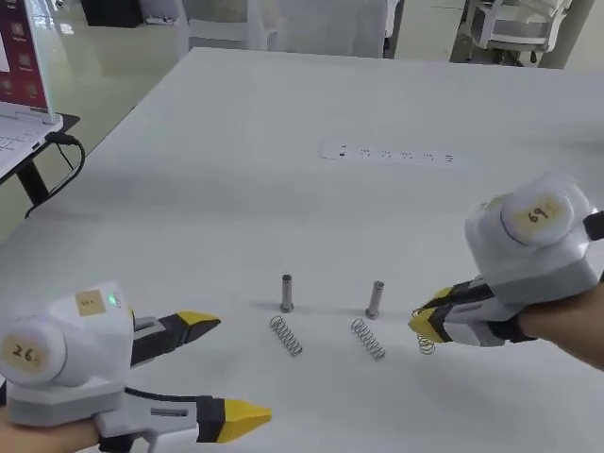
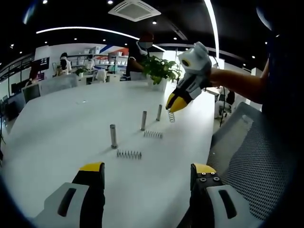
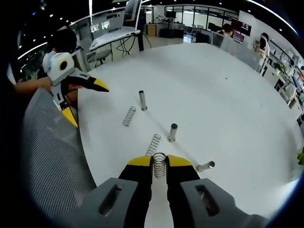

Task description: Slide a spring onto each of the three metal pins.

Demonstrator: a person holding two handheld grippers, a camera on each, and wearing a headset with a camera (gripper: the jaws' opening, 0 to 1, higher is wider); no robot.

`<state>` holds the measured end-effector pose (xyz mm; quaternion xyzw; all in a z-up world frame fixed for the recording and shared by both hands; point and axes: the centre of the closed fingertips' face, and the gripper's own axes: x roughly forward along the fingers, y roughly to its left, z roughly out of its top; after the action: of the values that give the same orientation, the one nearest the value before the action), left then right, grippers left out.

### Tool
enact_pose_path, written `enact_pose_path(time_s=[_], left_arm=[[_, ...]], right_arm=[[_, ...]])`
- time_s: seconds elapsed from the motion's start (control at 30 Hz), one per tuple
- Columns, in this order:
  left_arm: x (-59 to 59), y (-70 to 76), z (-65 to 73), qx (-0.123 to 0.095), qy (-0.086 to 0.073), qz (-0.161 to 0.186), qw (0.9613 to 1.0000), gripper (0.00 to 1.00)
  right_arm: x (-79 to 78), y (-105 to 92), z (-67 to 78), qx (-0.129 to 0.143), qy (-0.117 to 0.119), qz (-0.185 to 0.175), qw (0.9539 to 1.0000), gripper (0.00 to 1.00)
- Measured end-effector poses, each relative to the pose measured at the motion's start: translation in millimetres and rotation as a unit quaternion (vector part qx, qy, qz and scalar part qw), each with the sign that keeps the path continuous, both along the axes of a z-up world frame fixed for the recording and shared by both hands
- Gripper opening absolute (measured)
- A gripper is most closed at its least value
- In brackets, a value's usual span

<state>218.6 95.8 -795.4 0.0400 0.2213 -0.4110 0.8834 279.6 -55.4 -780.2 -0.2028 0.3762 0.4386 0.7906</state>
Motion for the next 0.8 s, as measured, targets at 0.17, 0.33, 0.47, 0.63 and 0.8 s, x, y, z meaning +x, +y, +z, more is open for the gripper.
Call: enact_pose_path(time_s=[0.17,0.33,0.47,0.63,0.8], left_arm=[[0.6,-2.5,4.6,0.001,-0.003,-0.008,1.0000,0.69],[1.5,-7.4,14.0,0.000,-0.009,-0.019,0.9998,0.66],[3.2,-13.0,24.7,0.000,-0.018,-0.031,0.9993,0.65],[7.9,-22.3,43.4,-0.012,-0.032,-0.047,0.9983,0.62],[13.9,-31.5,63.0,-0.026,-0.048,-0.057,0.9969,0.60]], right_arm=[[-2.6,13.9,12.7,0.020,-0.007,0.007,0.9997,0.08],[-6.6,32.7,28.9,0.048,-0.010,0.018,0.9986,0.08],[-8.6,44.6,41.1,0.059,-0.022,0.028,0.9976,0.08],[-12.4,59.4,60.7,0.090,-0.026,0.036,0.9949,0.08],[-16.6,71.0,80.7,0.121,-0.031,0.041,0.9913,0.08]])
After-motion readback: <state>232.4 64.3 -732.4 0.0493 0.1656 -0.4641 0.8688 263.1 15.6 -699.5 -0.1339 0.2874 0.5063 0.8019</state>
